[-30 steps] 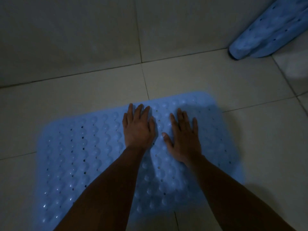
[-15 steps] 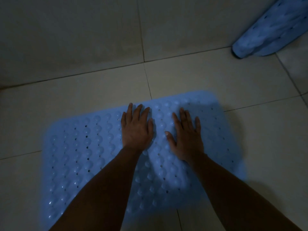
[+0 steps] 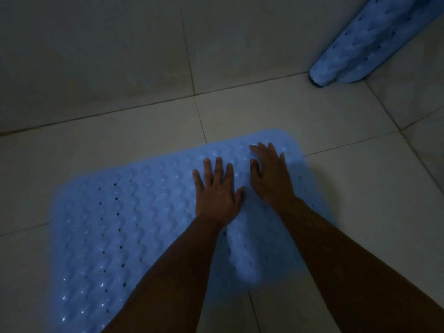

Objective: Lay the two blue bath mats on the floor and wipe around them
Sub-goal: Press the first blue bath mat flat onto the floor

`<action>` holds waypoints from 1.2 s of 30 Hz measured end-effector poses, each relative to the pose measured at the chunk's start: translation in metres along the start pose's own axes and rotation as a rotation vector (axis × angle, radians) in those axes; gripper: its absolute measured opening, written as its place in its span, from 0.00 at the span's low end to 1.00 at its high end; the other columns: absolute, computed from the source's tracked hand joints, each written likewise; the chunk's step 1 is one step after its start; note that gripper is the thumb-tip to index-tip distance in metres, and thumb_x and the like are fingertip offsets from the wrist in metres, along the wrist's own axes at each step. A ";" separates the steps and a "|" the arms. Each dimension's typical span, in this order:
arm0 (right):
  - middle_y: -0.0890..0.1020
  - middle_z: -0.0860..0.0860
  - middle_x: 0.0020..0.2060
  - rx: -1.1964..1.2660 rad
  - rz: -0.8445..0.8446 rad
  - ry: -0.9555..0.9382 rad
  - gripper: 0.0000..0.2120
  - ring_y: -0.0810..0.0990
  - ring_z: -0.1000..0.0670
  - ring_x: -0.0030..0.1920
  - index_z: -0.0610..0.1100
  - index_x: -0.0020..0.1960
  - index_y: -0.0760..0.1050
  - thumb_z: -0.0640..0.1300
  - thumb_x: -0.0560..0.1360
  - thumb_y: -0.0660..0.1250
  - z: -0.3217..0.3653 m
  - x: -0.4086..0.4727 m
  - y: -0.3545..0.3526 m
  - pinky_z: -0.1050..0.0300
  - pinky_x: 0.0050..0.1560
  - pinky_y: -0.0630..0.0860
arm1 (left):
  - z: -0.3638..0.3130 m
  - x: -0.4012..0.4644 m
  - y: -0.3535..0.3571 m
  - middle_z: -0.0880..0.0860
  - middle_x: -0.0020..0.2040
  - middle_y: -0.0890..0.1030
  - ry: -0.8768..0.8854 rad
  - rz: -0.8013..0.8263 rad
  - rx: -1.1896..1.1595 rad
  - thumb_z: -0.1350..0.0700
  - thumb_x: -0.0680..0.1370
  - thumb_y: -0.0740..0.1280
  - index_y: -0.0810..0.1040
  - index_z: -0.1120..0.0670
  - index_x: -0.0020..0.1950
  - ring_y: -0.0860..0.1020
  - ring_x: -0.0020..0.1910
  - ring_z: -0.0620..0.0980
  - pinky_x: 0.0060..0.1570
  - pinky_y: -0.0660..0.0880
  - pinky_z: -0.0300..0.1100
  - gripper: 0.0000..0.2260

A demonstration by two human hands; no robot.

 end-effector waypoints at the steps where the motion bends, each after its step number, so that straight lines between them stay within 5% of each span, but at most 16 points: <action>1: 0.70 0.46 0.77 0.009 -0.009 -0.010 0.23 0.58 0.43 0.82 0.47 0.76 0.70 0.49 0.82 0.53 -0.002 -0.001 -0.001 0.39 0.81 0.47 | -0.002 0.000 0.006 0.57 0.85 0.43 -0.010 0.001 0.002 0.34 0.83 0.44 0.50 0.52 0.85 0.35 0.82 0.62 0.78 0.39 0.68 0.35; 24: 0.74 0.45 0.73 0.016 0.047 -0.117 0.20 0.62 0.43 0.80 0.47 0.72 0.74 0.47 0.82 0.59 -0.016 0.030 -0.003 0.40 0.80 0.57 | -0.001 -0.002 0.022 0.57 0.84 0.37 0.008 -0.009 0.020 0.31 0.82 0.42 0.41 0.51 0.85 0.33 0.82 0.61 0.79 0.40 0.66 0.37; 29: 0.77 0.44 0.70 -0.089 0.161 -0.087 0.21 0.67 0.39 0.77 0.44 0.70 0.76 0.49 0.81 0.57 0.000 0.023 -0.015 0.39 0.76 0.64 | 0.001 0.006 0.013 0.56 0.84 0.34 -0.011 0.152 -0.041 0.32 0.82 0.45 0.38 0.49 0.84 0.32 0.82 0.60 0.78 0.35 0.64 0.37; 33: 0.81 0.42 0.62 -0.107 0.182 -0.069 0.23 0.77 0.38 0.66 0.43 0.66 0.78 0.52 0.78 0.57 0.038 0.020 -0.030 0.43 0.68 0.73 | 0.022 -0.002 -0.036 0.57 0.83 0.60 -0.064 0.098 -0.291 0.48 0.85 0.56 0.58 0.54 0.84 0.52 0.83 0.58 0.77 0.58 0.58 0.27; 36: 0.81 0.42 0.63 -0.107 0.220 -0.099 0.24 0.77 0.38 0.67 0.42 0.66 0.78 0.52 0.78 0.56 0.069 0.006 -0.011 0.40 0.68 0.73 | 0.055 -0.036 -0.055 0.57 0.75 0.73 -0.136 -0.048 -0.247 0.46 0.81 0.53 0.69 0.54 0.79 0.63 0.80 0.60 0.69 0.68 0.59 0.27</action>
Point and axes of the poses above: each hand's wrist, its own x-axis towards the middle knuckle, its own y-axis out of the palm, z = x × y, the point moved 3 cm from there along x, towards the middle knuckle
